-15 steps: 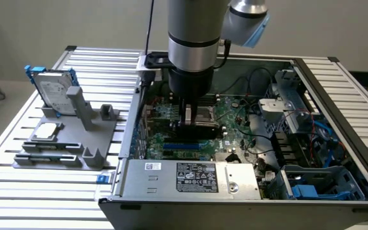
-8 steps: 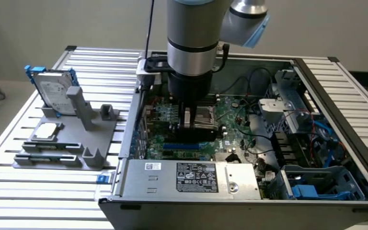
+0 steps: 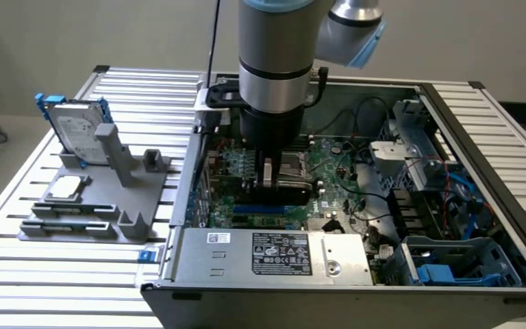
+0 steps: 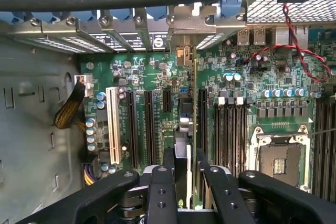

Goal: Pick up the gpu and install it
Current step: 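Insert the gpu into the slot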

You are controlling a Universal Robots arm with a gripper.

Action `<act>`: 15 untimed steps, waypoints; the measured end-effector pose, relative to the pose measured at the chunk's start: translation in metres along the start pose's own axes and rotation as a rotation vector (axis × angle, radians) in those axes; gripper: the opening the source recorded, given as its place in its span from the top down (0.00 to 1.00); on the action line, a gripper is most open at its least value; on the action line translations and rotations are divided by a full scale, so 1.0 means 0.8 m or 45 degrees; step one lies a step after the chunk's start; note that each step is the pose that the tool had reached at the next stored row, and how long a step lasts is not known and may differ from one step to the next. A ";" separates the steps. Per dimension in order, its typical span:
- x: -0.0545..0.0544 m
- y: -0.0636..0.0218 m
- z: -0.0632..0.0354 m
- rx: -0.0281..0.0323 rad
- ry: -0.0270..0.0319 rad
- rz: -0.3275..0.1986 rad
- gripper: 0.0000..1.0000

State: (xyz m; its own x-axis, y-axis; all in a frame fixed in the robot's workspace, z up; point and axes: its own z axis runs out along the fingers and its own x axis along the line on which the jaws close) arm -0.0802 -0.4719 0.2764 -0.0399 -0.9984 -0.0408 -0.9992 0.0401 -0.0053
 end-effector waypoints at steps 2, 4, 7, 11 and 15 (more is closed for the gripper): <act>0.001 0.000 0.001 0.0002 -0.0004 0.000 0.74; 0.002 0.000 0.002 -0.0001 -0.0002 0.000 0.74; 0.002 0.000 0.005 -0.0009 0.0000 0.000 0.74; 0.002 0.000 0.009 -0.0034 0.0001 0.002 0.74; 0.003 0.000 0.012 -0.0103 0.0004 0.006 0.74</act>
State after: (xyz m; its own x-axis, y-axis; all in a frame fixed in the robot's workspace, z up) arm -0.0803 -0.4736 0.2668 -0.0447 -0.9982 -0.0405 -0.9990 0.0446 0.0030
